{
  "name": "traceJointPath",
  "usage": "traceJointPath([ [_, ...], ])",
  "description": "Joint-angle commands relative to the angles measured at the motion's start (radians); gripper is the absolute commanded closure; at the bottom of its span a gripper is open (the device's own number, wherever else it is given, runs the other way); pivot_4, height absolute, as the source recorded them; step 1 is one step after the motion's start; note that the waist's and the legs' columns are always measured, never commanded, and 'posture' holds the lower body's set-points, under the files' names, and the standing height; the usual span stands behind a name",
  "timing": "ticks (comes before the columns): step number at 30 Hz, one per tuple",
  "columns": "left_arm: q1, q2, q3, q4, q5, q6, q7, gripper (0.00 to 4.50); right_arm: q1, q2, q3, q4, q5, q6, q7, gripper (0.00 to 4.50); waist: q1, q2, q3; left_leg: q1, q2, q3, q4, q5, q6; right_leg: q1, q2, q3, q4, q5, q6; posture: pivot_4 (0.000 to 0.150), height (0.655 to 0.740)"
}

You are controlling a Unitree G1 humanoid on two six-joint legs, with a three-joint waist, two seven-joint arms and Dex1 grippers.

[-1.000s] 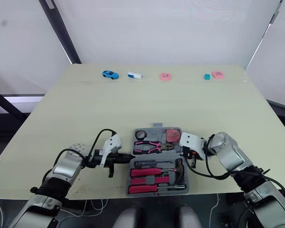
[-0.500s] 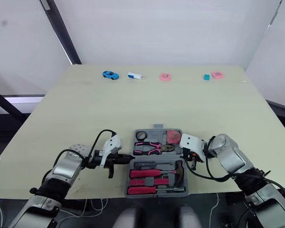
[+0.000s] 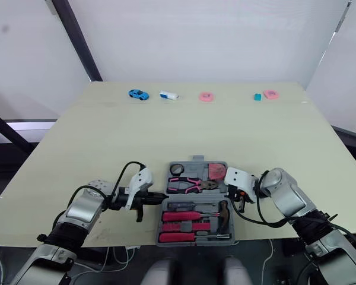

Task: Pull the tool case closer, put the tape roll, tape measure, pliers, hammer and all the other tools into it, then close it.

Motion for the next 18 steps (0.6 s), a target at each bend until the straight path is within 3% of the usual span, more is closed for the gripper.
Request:
traceJointPath([
  [1, -0.013, -0.011, -0.015, -0.024, -0.013, -0.008, 0.004, 4.42, -0.027, 0.014, -0.012, -0.019, 0.019, -0.025, 0.0, 4.49, 0.0, 0.0, 0.0, 0.0, 0.0, 0.0, 0.0, 0.0, 0.0, 0.0, 0.0, 0.0, 0.0, 0.0, 0.0, 0.15, 0.74],
  [9, 0.002, 0.005, 0.043, -0.023, -0.027, -0.071, 0.062, 4.42, -0.019, -0.007, -0.051, -0.028, 0.025, -0.021, -0.023, 4.49, 0.0, 0.0, 0.0, 0.0, 0.0, 0.0, 0.0, 0.0, 0.0, 0.0, 0.0, 0.0, 0.0, 0.0, 0.0, 0.15, 0.74],
  [15, 0.081, 0.038, 0.157, -0.064, -0.149, -0.05, 0.042, 4.42, 0.046, -0.06, -0.182, -0.088, 0.148, 0.006, 0.006, 4.49, 0.0, 0.0, 0.0, 0.0, 0.0, 0.0, 0.0, 0.0, 0.0, 0.0, 0.0, 0.0, 0.0, 0.0, 0.0, 0.15, 0.74],
  [18, 0.15, 0.067, 0.21, -0.098, -0.199, -0.049, 0.027, 3.2, 0.144, -0.138, -0.25, -0.167, 0.216, 0.008, 0.056, 3.28, 0.004, 0.0, 0.0, -0.001, 0.0, 0.0, 0.0, 0.0, 0.0, 0.0, -0.001, 0.0, -0.001, 0.0, 0.0, 0.15, 0.74],
])
